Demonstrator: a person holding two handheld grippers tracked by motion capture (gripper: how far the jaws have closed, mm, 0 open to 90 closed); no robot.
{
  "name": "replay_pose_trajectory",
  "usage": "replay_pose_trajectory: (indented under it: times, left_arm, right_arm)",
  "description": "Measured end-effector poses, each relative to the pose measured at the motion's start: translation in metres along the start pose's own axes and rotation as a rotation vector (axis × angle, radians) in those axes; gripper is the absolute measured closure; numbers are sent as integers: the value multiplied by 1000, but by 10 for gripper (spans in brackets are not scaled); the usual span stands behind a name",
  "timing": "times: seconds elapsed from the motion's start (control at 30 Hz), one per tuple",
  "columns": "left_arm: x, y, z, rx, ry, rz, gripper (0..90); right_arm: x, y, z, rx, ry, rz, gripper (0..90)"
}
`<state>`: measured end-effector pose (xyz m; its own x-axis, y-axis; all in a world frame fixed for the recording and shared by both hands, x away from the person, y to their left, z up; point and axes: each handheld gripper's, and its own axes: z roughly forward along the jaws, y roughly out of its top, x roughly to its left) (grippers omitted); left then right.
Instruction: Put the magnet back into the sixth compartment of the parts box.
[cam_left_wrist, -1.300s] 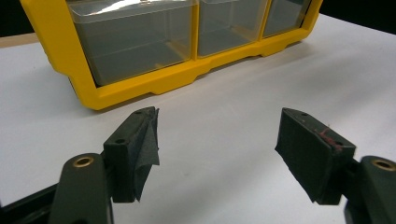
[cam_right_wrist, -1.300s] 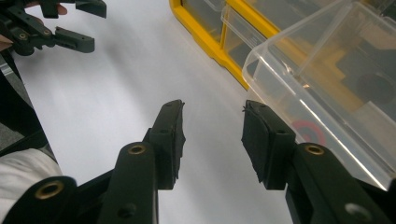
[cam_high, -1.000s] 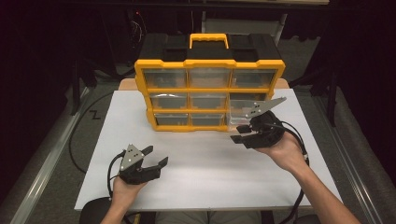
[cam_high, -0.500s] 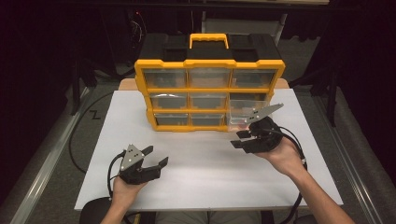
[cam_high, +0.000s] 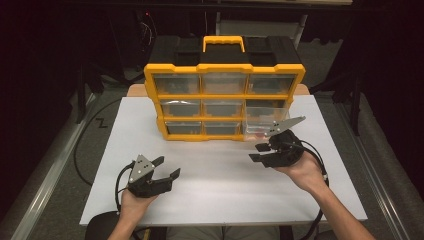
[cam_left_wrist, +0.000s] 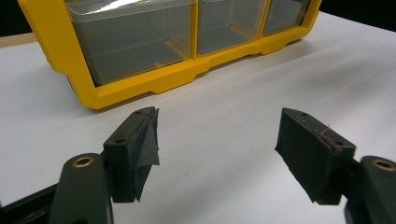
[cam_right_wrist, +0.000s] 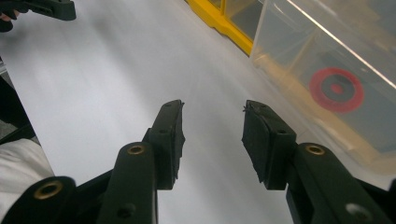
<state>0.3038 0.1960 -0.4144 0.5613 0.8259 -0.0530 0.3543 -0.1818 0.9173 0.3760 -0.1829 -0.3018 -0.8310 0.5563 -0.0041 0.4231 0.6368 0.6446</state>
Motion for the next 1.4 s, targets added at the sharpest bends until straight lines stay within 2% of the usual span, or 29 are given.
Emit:
replay_pose_trajectory:
  times: [0.2, 0.8, 1.4]
  left_arm:
    - [0, 0, 0, -1, 1, -1, 294]
    - [0, 0, 0, -4, 5, -1, 294]
    - [1, 0, 0, -2, 8, -9, 291]
  right_arm:
    - [-1, -4, 1, -3, -15, 1, 596]
    - [-6, -22, 3, -29, -14, 42, 594]
    - [-9, -34, 7, -55, -8, 61, 576]
